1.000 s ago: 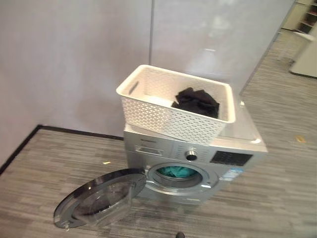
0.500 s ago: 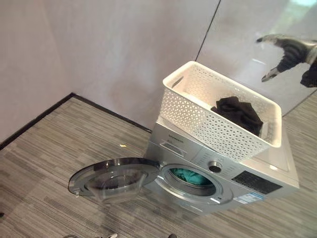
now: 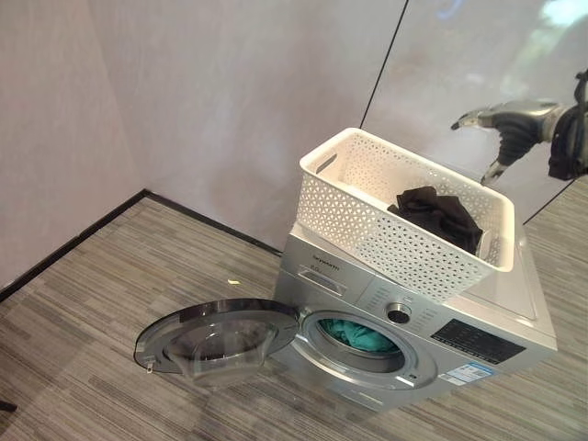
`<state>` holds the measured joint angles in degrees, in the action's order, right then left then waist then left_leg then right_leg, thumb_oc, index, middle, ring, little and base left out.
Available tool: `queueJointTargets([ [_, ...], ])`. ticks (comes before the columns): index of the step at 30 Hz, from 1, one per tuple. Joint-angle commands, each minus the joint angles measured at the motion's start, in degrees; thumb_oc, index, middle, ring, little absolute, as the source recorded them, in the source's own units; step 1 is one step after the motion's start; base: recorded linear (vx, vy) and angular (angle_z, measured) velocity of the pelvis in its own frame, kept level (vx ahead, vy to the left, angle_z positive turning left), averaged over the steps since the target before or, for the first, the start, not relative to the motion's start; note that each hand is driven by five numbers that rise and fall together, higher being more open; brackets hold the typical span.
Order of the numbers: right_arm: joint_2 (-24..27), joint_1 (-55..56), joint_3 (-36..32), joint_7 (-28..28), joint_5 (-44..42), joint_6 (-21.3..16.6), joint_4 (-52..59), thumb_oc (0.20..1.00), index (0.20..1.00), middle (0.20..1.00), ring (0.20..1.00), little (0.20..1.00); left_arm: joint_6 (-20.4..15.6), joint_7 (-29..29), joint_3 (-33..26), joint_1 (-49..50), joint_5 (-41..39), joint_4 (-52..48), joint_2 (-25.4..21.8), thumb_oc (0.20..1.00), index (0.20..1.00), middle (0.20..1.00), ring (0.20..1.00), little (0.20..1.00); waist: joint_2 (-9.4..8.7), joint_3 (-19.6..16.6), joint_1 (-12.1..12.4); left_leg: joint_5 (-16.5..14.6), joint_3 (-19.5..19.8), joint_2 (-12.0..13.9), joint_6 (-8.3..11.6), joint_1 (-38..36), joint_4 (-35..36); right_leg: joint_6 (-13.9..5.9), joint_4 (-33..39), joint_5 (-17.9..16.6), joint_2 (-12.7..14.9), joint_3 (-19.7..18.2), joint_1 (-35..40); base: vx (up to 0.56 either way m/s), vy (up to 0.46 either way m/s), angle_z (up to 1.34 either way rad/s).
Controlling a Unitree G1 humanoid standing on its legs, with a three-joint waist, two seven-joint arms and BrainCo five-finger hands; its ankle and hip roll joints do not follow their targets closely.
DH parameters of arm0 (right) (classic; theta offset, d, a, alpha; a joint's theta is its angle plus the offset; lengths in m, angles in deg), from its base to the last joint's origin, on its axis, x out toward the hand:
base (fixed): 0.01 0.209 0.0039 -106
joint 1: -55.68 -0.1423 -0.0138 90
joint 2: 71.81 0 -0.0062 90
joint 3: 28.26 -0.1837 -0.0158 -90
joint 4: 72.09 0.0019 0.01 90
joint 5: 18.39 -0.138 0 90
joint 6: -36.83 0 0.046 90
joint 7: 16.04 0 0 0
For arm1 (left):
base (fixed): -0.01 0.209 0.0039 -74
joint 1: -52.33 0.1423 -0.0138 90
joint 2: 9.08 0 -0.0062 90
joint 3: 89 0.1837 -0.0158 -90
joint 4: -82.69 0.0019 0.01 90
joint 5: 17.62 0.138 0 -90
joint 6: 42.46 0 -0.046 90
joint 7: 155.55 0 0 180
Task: Grab the laundry basket,head to the washer,open it,put in the laundry and shut it.
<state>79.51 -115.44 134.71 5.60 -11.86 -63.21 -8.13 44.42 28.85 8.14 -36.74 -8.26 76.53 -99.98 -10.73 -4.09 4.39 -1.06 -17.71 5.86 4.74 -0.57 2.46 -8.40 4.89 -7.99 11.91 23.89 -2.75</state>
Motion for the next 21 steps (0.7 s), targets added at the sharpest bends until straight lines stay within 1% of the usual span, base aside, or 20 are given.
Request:
queueJointTargets([
  [1,3.7,-2.0,-1.8,0.3,0.8,2.0,1.2,1.000,1.000,1.000,1.000,1.000,0.1,2.1,1.3,1.2,0.1,2.0,1.4,1.000,1.000,1.000,1.000,1.000,-1.70,1.9,1.2,5.3,2.1,1.6,2.66,-0.1,2.5,-4.14,0.1,-2.9,1.7,-1.7,1.3,0.00,0.000,0.00],
  [2,3.9,-1.0,-3.1,-0.5,2.2,1.8,1.9,1.000,1.000,1.000,1.000,1.000,0.0,2.3,1.2,1.2,0.2,1.8,1.8,1.000,1.000,1.000,1.000,1.000,-1.36,2.1,1.2,5.2,2.2,1.6,2.58,0.0,2.5,-4.18,0.1,-2.9,1.8,-1.7,1.2,0.00,0.000,0.00],
  [3,3.9,1.5,-5.4,-1.5,4.0,1.5,1.9,1.000,1.000,1.000,1.000,1.000,-0.1,2.2,1.2,1.1,0.3,1.7,1.8,1.000,1.000,1.000,1.000,1.000,-1.35,2.3,1.3,5.2,2.2,1.6,2.54,0.1,2.5,-4.21,0.1,-3.0,1.8,-1.7,1.1,0.00,0.000,0.00],
  [4,3.7,4.0,-7.8,-2.9,5.9,1.0,1.9,1.000,1.000,1.000,1.000,1.000,-0.2,1.9,1.1,0.8,0.8,1.5,2.1,1.000,1.000,1.000,1.000,1.000,-0.90,2.7,1.3,5.2,2.3,1.5,2.47,0.3,2.5,-4.24,0.1,-3.0,1.9,-1.7,0.9,0.00,0.000,0.00],
  [5,3.3,7.5,-11.5,-3.8,8.4,0.6,2.4,1.000,1.000,1.000,1.000,1.000,-0.2,1.5,1.1,0.7,1.6,1.5,1.5,1.000,1.000,1.000,1.000,1.000,-1.18,2.9,1.7,5.2,2.3,1.6,2.42,0.5,2.5,-4.25,0.1,-3.0,1.9,-1.7,0.7,0.00,0.000,0.00],
  [9,1.6,10.8,-15.2,-5.1,11.6,0.3,1.6,1.000,1.000,1.000,1.000,1.000,-0.5,1.4,1.2,0.7,2.4,1.4,0.7,1.000,1.000,1.000,1.000,1.000,-1.18,3.5,2.6,4.9,2.2,1.7,2.41,0.6,2.5,-4.32,0.1,-2.8,1.8,-1.6,0.6,0.00,-0.002,0.01],
  [10,0.9,12.7,-17.1,-6.8,14.3,0.2,0.2,1.000,1.000,1.000,1.000,1.000,-0.6,1.4,1.2,0.7,2.7,1.5,0.6,1.000,1.000,1.000,1.000,1.000,-0.97,4.0,2.9,5.2,2.3,1.6,2.32,1.2,2.5,-4.34,0.1,-2.9,2.0,-1.5,0.2,0.00,0.000,0.00],
  [11,0.9,13.1,-17.6,-6.9,14.4,0.2,0.1,1.000,1.000,1.000,1.000,1.000,-0.7,1.4,1.2,0.7,2.8,1.5,0.5,1.000,1.000,1.000,1.000,1.000,-1.00,4.0,3.0,5.0,2.3,1.7,2.40,1.1,2.5,-4.36,0.1,-2.8,1.8,-1.5,0.4,0.00,0.000,0.00],
  [13,-0.1,15.1,-19.7,-9.8,18.6,-0.2,-0.6,1.000,1.000,1.000,1.000,1.000,-0.6,1.1,0.8,0.6,3.9,2.2,0.2,1.000,1.000,1.000,1.000,1.000,-0.84,4.6,3.4,5.2,2.7,1.8,2.41,1.8,2.5,-4.33,0.1,-2.8,1.9,-1.5,-0.2,0.00,0.000,0.00],
  [18,-1.2,17.2,-22.2,-11.0,19.6,-0.2,-0.4,1.000,1.000,1.000,1.000,1.000,-0.5,0.5,0.2,0.3,4.8,3.4,-0.5,1.000,1.000,1.000,1.000,1.000,-1.12,5.4,3.7,5.8,3.4,1.8,2.34,3.1,2.5,-4.23,0.1,-3.0,2.0,-1.5,-1.3,-0.02,-0.017,0.03],
  [19,-2.5,18.9,-23.8,-11.6,19.0,0.0,-1.1,1.000,1.000,1.000,1.000,1.000,-0.4,0.3,-0.1,-0.2,4.7,4.1,-0.7,1.000,1.000,1.000,1.000,1.000,-1.34,5.8,3.8,6.0,3.4,1.9,2.36,3.7,2.5,-4.15,0.1,-3.0,1.9,-1.5,-1.7,-0.02,-0.033,0.07],
  [21,-3.4,19.6,-24.4,-11.4,18.3,0.2,-1.5,1.000,1.000,1.000,1.000,1.000,-0.3,0.1,-0.3,-0.5,4.3,4.5,-0.9,1.000,1.000,1.000,1.000,1.000,-1.48,6.0,3.8,5.9,3.5,2.2,2.45,3.8,2.5,-4.14,0.1,-2.9,1.7,-1.6,-1.9,-0.01,-0.027,0.05],
])
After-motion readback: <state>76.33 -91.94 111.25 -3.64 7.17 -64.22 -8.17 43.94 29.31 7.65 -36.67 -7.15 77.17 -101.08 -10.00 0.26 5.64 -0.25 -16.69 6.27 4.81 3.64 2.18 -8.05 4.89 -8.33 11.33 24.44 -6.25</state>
